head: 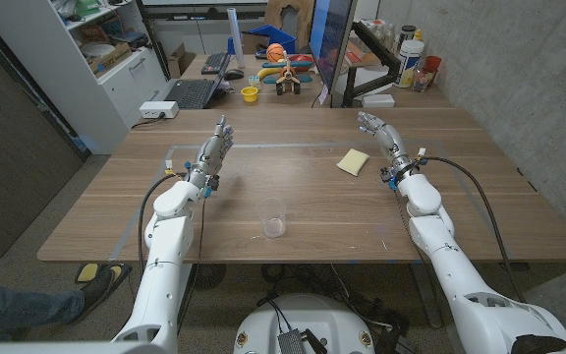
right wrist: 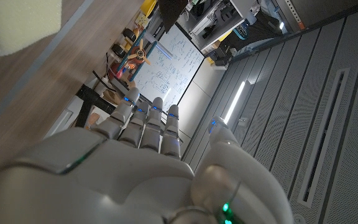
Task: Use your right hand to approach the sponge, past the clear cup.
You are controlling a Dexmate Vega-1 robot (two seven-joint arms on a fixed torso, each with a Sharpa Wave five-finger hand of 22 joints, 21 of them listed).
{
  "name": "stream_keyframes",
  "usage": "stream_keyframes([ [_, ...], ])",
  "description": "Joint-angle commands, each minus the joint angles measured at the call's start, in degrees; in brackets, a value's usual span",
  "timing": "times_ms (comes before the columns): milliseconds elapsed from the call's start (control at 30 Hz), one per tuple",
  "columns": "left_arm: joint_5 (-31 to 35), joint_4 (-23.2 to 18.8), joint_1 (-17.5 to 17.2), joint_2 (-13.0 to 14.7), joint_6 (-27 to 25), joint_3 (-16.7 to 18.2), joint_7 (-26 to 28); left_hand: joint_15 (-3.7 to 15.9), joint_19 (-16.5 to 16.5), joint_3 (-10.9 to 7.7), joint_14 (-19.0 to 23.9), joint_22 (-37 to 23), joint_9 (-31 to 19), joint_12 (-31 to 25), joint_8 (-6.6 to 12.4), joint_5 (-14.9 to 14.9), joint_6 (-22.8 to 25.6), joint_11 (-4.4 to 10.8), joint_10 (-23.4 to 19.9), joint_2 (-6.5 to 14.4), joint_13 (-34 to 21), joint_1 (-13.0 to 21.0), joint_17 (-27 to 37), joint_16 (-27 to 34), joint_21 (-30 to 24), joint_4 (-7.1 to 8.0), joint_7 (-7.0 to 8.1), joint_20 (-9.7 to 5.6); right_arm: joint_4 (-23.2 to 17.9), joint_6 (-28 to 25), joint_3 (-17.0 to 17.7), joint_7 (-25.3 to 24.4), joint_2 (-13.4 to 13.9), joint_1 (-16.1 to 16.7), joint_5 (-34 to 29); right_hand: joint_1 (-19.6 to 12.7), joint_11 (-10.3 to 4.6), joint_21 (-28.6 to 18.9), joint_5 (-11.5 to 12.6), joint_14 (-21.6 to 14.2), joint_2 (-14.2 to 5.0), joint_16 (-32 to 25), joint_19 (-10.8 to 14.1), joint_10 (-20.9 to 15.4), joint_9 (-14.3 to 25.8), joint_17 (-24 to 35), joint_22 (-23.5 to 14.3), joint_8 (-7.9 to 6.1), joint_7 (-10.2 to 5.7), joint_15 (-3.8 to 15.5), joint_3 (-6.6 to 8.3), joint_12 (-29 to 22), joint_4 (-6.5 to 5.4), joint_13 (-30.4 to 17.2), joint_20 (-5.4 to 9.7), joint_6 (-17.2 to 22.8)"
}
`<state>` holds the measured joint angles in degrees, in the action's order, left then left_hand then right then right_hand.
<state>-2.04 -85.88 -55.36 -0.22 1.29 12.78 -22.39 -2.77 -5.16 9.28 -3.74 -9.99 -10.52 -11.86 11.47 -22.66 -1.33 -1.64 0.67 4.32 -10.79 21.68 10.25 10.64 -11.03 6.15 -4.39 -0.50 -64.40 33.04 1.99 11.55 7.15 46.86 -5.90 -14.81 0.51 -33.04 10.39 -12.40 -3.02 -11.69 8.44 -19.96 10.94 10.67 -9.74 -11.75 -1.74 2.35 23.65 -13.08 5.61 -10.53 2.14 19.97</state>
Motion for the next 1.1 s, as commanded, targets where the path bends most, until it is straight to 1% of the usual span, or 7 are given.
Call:
stream_keyframes([
  [33,0.11,0.41,0.25,0.16,0.0,-0.06,-0.17,-0.01,-0.51,0.4,-0.25,-0.31,-0.19,-0.11,0.1,0.19,0.33,0.23,-0.21,0.42,-0.27,0.34,0.33,0.14,-0.14,-0.12,-0.27,0.18,-0.54,0.82,-0.85,-1.97,0.53,0.14,-2.54,0.34,-0.26,0.39,0.42,-0.34,0.48,0.24,0.07,0.11,0.07,0.12,-0.1,-0.27,0.22,0.49,0.12,0.07,0.49,-0.13,2.04,0.25],
  [533,0.18,0.3,0.6,0.59,-0.18,0.02,-0.53,0.14,-0.7,0.53,-0.31,-0.32,-0.19,-0.07,0.11,0.28,0.47,0.23,-0.16,0.53,-0.27,0.43,0.33,0.13,-0.11,-0.12,-0.26,0.33,-1.41,1.06,-2.01,-5.11,1.26,0.36,-6.67,0.45,-0.7,1.02,0.51,-0.24,0.52,0.35,-0.2,0.19,0.06,0.12,-0.11,-0.14,-0.32,0.53,0.13,0.19,0.59,-0.13,1.98,0.33],
  [700,0.08,0.39,0.72,0.67,-0.29,0.06,-0.76,0.07,-0.76,0.57,-0.35,-0.32,-0.19,-0.06,0.1,0.31,0.49,0.21,-0.13,0.56,-0.27,0.45,0.33,0.12,-0.11,-0.12,-0.21,0.38,-1.41,1.37,-2.68,-6.82,1.66,0.21,-8.98,0.48,-0.68,1.17,0.53,-0.22,0.55,0.38,-0.16,0.18,0.06,0.11,-0.12,-0.09,-0.4,0.56,0.13,0.21,0.63,-0.14,1.99,0.32],
  [733,0.11,0.4,0.72,0.68,-0.26,0.06,-0.75,0.11,-0.79,0.58,-0.33,-0.32,-0.19,-0.05,0.09,0.31,0.49,0.23,-0.11,0.57,-0.27,0.46,0.33,0.13,-0.1,-0.12,-0.2,0.38,-1.35,1.47,-2.92,-7.39,1.81,0.14,-9.8,0.5,-0.99,1.27,0.54,-0.22,0.55,0.39,-0.16,0.28,0.06,0.11,-0.12,-0.07,-0.44,0.56,0.14,0.26,0.65,-0.14,2.01,0.32],
  [833,-0.25,0.37,0.74,0.43,-0.36,0.21,-0.8,0.08,-0.81,0.61,-0.34,-0.32,-0.19,-0.06,0.09,0.33,0.52,0.22,-0.14,0.59,-0.27,0.48,0.33,0.13,-0.11,-0.12,-0.24,0.38,-1.09,1.68,-3.33,-8.37,2.12,-0.02,-11.05,0.51,-1.04,1.38,0.56,-0.22,0.55,0.4,-0.15,0.19,0.06,0.11,-0.12,-0.04,-0.51,0.58,0.16,0.24,0.68,-0.14,1.98,0.33],
  [900,-0.09,0.23,0.64,0.42,-0.17,0.11,-0.75,0.11,-0.83,0.63,-0.33,-0.32,-0.19,-0.05,0.09,0.34,0.52,0.24,-0.12,0.6,-0.27,0.49,0.33,0.14,-0.11,-0.12,-0.25,0.39,-0.88,1.71,-3.51,-8.8,2.2,-0.12,-11.46,0.51,-0.85,1.48,0.58,-0.22,0.56,0.41,-0.18,0.2,0.06,0.1,-0.12,-0.02,-0.5,0.58,0.17,0.26,0.71,-0.14,1.97,0.34],
  [1100,0.0,-0.37,0.31,0.3,-0.52,0.02,-0.61,0.12,-0.87,0.68,-0.36,-0.32,-0.2,-0.05,0.09,0.38,0.58,0.24,-0.12,0.64,-0.28,0.52,0.34,0.14,-0.12,-0.12,-0.25,0.42,-0.7,1.91,-4.1,-10.55,2.74,-0.21,-13.35,0.49,-1.02,1.8,0.63,-0.21,0.59,0.44,-0.34,0.29,0.06,0.09,-0.13,0.03,-0.61,0.62,0.2,0.32,0.8,-0.14,2.0,0.35],
])
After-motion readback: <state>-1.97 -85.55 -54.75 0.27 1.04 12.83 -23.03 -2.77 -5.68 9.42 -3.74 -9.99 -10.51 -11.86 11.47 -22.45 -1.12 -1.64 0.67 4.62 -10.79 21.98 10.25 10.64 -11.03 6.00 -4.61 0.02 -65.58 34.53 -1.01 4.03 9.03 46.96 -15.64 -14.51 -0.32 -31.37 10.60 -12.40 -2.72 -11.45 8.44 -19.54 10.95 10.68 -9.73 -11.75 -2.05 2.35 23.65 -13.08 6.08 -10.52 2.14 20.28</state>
